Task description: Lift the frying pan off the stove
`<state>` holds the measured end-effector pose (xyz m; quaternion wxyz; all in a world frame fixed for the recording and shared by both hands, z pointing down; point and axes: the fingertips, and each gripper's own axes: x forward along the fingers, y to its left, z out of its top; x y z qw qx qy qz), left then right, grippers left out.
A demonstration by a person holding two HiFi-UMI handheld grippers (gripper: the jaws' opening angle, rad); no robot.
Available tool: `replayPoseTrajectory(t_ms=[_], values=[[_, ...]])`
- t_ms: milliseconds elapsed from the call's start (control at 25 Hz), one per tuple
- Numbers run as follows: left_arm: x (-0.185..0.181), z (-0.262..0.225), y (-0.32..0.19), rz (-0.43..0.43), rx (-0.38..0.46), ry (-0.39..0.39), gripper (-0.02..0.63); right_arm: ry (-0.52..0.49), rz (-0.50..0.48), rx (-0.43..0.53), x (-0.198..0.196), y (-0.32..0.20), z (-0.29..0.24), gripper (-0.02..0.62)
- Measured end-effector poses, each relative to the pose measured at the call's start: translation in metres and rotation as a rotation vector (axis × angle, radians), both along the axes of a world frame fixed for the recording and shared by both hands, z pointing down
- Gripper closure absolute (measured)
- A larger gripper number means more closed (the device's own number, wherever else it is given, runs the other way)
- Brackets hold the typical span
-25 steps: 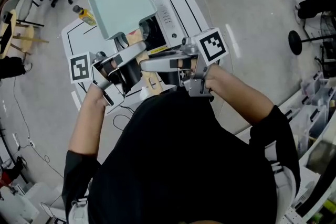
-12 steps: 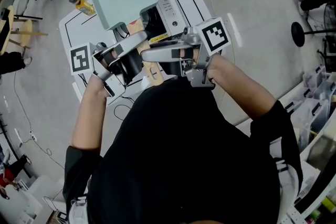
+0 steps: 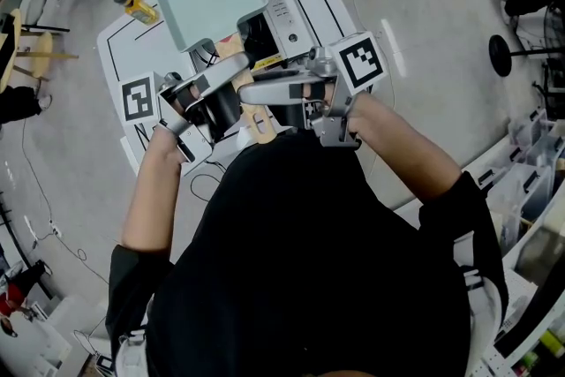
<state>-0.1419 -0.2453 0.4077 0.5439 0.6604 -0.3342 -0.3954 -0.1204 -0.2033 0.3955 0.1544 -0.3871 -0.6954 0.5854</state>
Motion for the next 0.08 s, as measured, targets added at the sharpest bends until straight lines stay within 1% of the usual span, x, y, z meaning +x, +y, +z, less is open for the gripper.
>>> replayPoseTrajectory(t_ms=[80], values=[[-0.0009,0.0022,-0.0002,0.002,-0.004,0.002,0.454,-0.003,0.002,-0.004,-0.0009,-0.0001,0.0012,0.422]])
